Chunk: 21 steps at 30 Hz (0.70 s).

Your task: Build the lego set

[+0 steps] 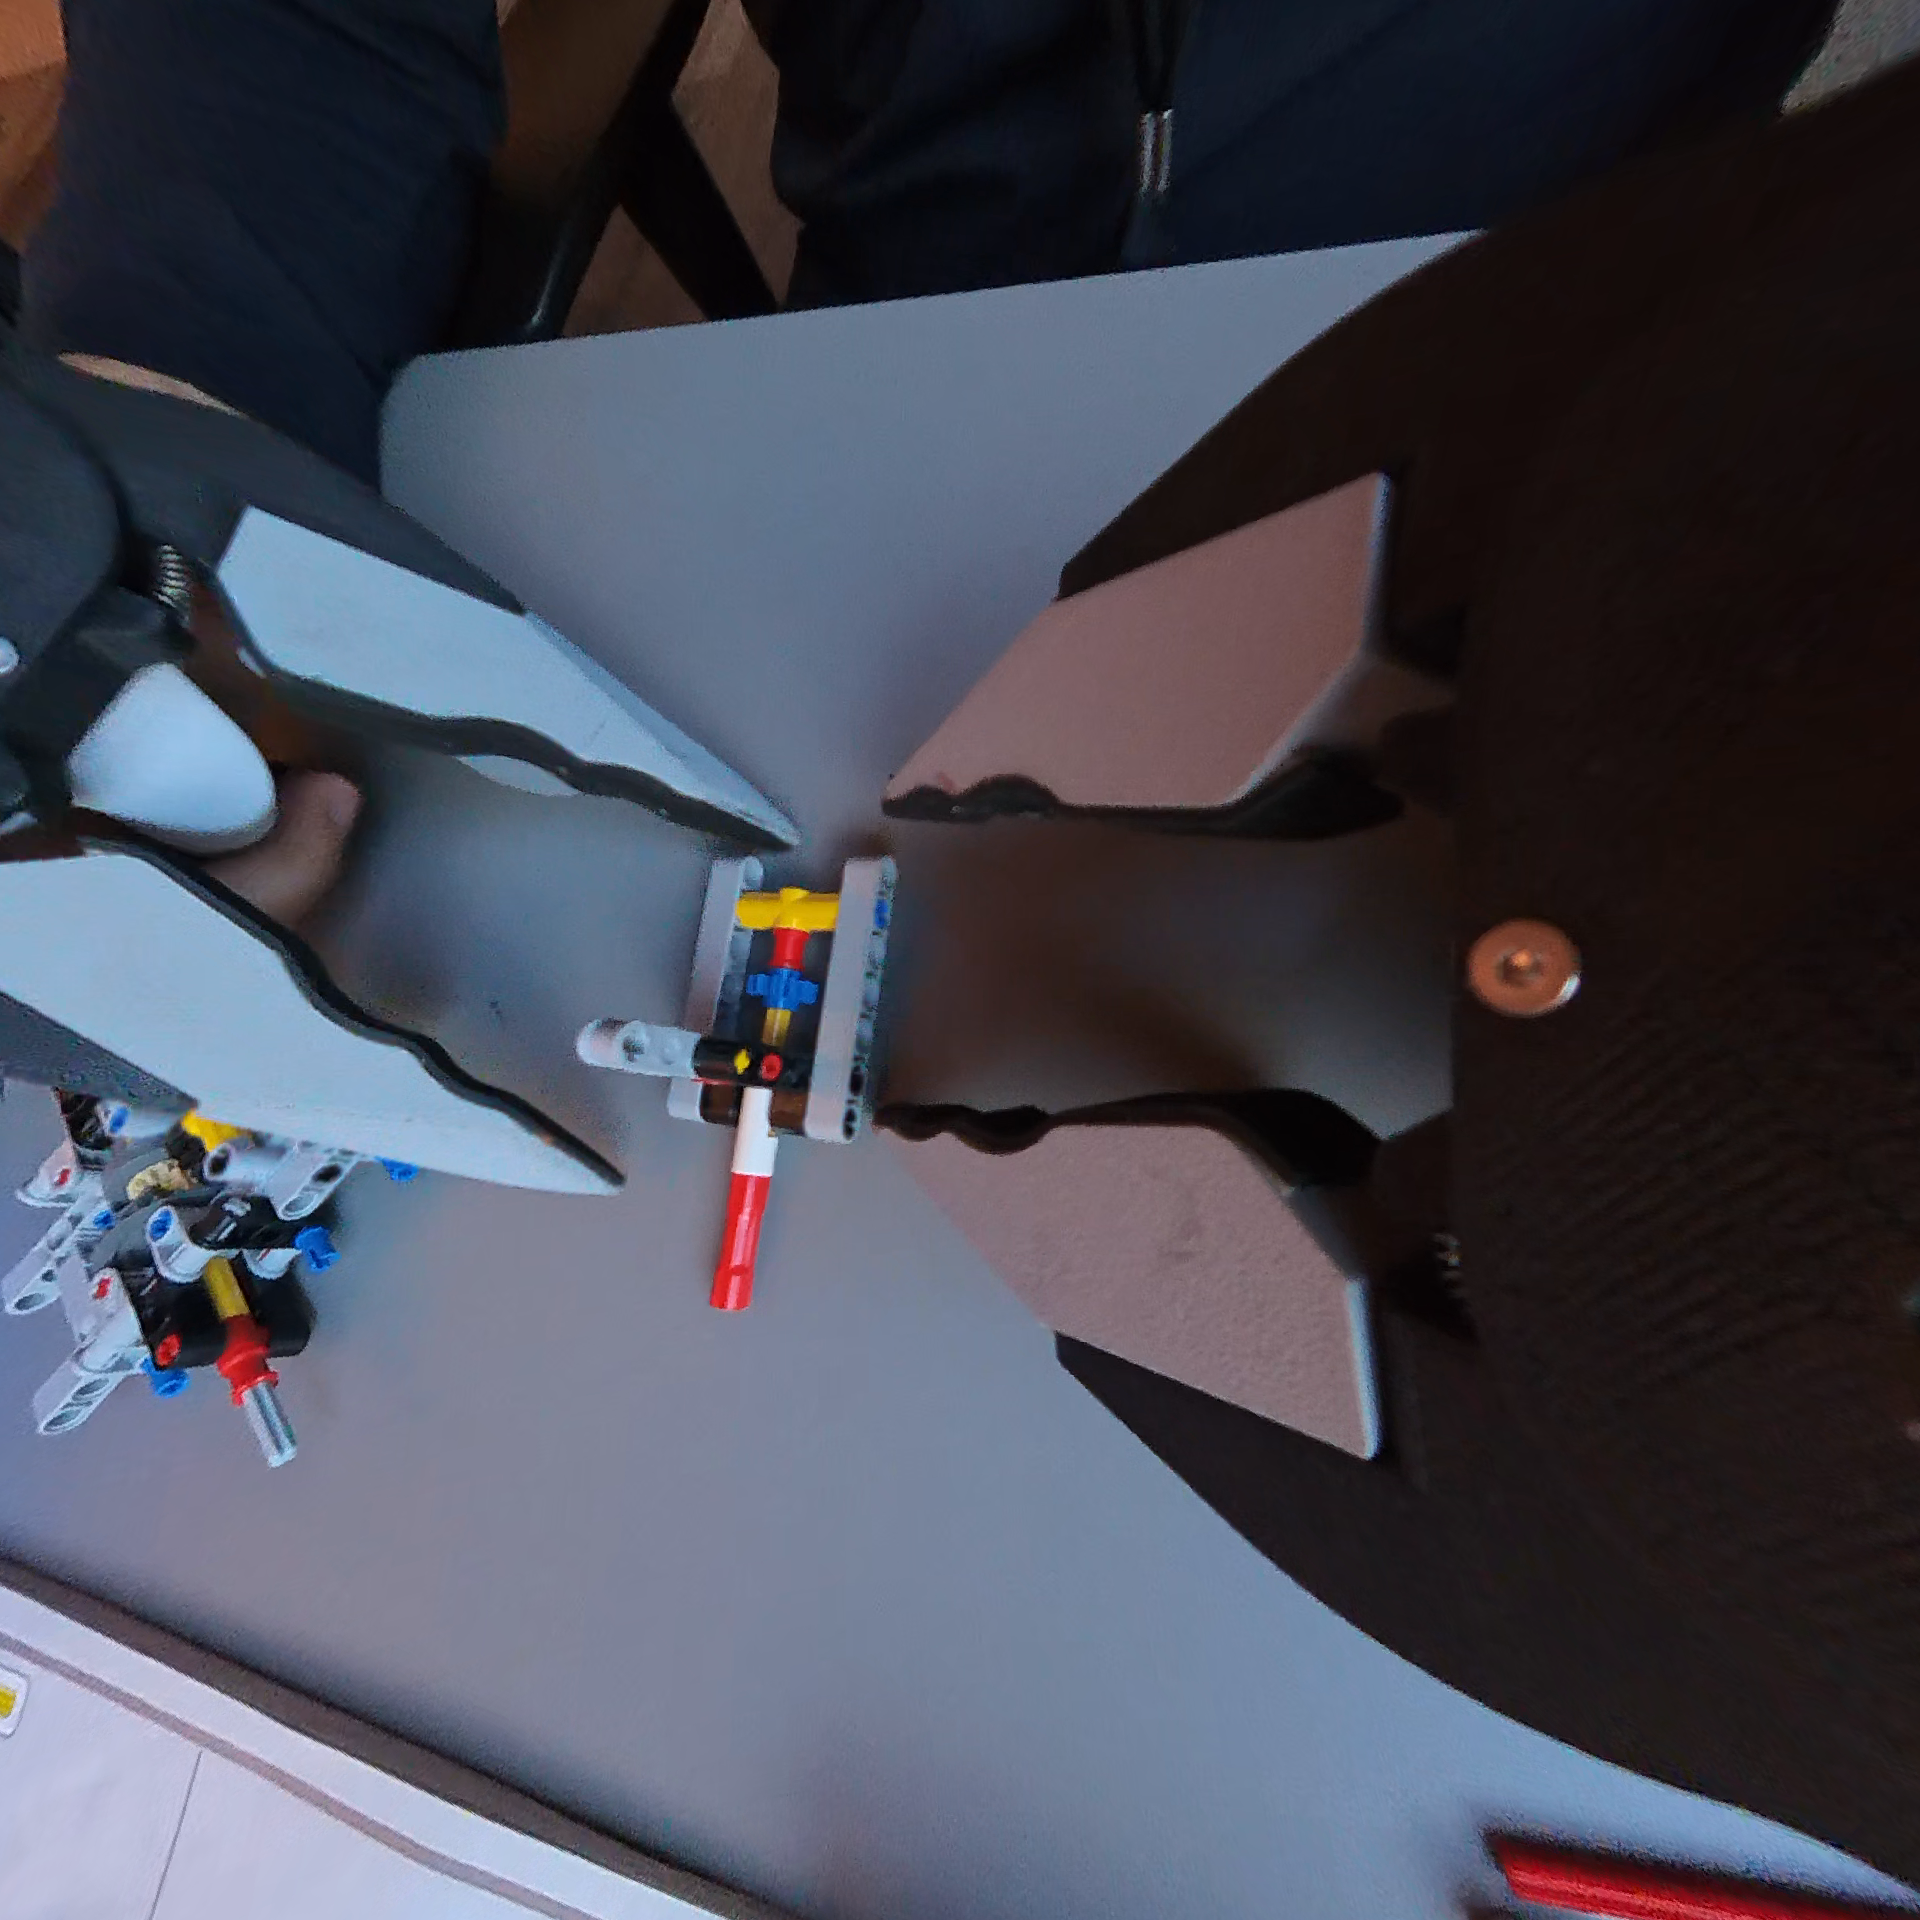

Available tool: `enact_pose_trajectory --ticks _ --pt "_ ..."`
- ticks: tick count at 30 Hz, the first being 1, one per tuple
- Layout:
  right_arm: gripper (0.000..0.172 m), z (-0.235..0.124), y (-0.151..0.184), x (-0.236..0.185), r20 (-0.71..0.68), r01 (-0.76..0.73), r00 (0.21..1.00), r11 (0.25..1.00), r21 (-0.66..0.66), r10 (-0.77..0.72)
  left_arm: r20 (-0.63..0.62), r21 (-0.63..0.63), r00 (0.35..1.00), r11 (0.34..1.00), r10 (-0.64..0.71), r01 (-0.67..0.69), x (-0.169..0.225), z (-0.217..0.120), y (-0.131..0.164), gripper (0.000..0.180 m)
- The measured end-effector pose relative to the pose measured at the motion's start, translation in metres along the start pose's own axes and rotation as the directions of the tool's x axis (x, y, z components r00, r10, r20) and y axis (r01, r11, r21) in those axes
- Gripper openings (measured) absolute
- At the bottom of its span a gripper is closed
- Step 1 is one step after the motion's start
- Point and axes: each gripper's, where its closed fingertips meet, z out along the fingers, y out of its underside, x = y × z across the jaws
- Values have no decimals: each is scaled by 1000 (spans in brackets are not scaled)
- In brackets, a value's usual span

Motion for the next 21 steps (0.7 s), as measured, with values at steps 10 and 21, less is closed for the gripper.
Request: enact_pose_trajectory --ticks 10,21 --pt "53 0 -18 9 112 -181 979 980 78 172 -64 48 983 983 -172 175 -11 3 -11 35" --pt "47 -22 -39 19 381 -548 805 816 182 455 -103 128 977 971 -188 200 -8 -1 -24 42"
